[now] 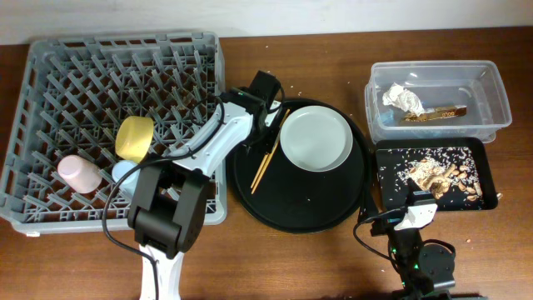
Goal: Sort waste into correct bins and load items into the dishwasher rack
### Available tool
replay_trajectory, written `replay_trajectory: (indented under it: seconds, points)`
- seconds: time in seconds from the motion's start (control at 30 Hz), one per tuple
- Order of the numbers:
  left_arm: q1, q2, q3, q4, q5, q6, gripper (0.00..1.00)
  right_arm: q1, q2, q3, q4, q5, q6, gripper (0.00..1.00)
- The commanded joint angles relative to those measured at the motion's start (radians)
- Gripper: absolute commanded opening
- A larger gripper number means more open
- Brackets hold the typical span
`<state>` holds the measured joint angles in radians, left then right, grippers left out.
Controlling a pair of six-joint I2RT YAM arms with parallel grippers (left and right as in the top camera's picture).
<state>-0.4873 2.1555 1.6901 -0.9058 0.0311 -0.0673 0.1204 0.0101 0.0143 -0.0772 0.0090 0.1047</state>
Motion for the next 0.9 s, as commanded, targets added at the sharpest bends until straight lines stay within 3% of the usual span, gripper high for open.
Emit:
replay_trajectory:
  seconds: [0.0, 0.13, 0.17, 0.2, 0.27, 0.37, 0.43, 0.47, 0.6, 0.73, 0.8, 0.87]
  points:
    - [-0.026, -0.022, -0.084, 0.058, 0.018, 0.005, 0.35, -0.003, -0.006, -0.009, -0.001, -0.001, 0.008, 0.98]
    - [-0.027, -0.022, -0.187, 0.155, 0.000, 0.005, 0.33, -0.003, -0.006, -0.009, -0.001, -0.001, 0.008, 0.99]
    - [-0.027, -0.024, -0.179, 0.153, -0.008, 0.005, 0.21, -0.003, -0.006, -0.009, -0.001, -0.001, 0.008, 0.98]
    - [-0.027, -0.025, -0.142, 0.123, -0.009, 0.005, 0.00, -0.003, -0.006, -0.009, -0.001, -0.001, 0.008, 0.98]
    - [-0.026, -0.030, -0.022, 0.014, -0.009, 0.004, 0.00, -0.003, -0.006, -0.009, -0.001, -0.001, 0.008, 0.98]
    - [0.047, -0.078, 0.310, -0.261, -0.010, -0.078, 0.00, -0.003, -0.006, -0.009, -0.001, -0.001, 0.008, 0.98]
    - [0.119, -0.117, 0.393, -0.346, -0.087, -0.191, 0.00, -0.003, -0.006, -0.009, -0.001, -0.001, 0.008, 0.98]
    - [0.167, -0.126, 0.392, -0.369, -0.170, -0.253, 0.00, -0.003, -0.006, -0.009, -0.001, -0.001, 0.008, 0.98]
    - [0.241, -0.083, 0.261, -0.316, -0.254, -0.254, 0.00, -0.003, -0.006, -0.009, -0.001, -0.001, 0.008, 0.98]
    - [0.230, -0.069, 0.175, -0.228, -0.209, -0.211, 0.00, -0.003, -0.006, -0.009, -0.001, -0.001, 0.008, 0.99]
    - [0.226, -0.068, 0.175, -0.233, -0.198, -0.211, 0.21, -0.003, -0.006, -0.009, -0.001, -0.001, 0.008, 0.99]
    - [0.225, -0.071, 0.196, -0.256, -0.165, -0.201, 0.20, -0.003, -0.006, -0.009, -0.001, -0.001, 0.008, 0.99]
